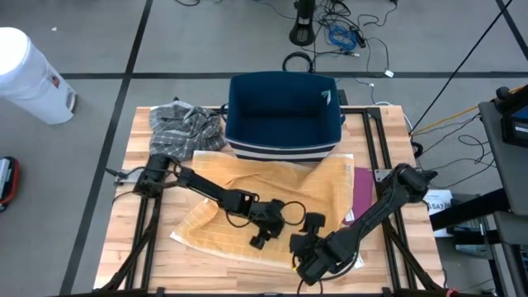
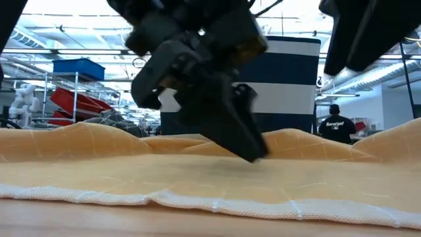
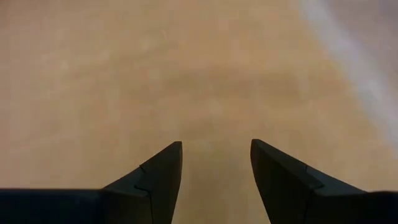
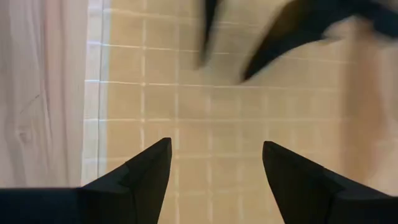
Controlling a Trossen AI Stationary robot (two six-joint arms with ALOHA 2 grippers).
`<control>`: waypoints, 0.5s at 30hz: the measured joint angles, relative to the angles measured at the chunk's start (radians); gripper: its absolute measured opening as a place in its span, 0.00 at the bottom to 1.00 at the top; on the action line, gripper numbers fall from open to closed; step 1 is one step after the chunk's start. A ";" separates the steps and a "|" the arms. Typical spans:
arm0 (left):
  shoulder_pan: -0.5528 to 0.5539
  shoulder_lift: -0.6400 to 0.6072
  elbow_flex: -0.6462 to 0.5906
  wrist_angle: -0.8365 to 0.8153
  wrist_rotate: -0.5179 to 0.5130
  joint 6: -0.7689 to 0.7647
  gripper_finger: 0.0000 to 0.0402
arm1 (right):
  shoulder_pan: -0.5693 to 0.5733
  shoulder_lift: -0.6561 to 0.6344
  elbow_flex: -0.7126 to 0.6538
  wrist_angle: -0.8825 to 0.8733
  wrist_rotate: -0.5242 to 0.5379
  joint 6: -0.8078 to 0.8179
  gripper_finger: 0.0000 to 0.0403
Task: Fold towel
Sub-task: Fold the yellow towel
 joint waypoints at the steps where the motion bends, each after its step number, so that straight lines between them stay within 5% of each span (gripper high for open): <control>1: 0.002 -0.019 0.001 -0.052 -0.034 0.016 0.49 | 0.000 0.019 0.000 0.014 0.011 -0.009 0.59; 15: -0.028 -0.278 0.002 -0.564 -0.133 -0.011 0.49 | -0.071 0.191 0.000 0.391 0.003 -0.226 0.58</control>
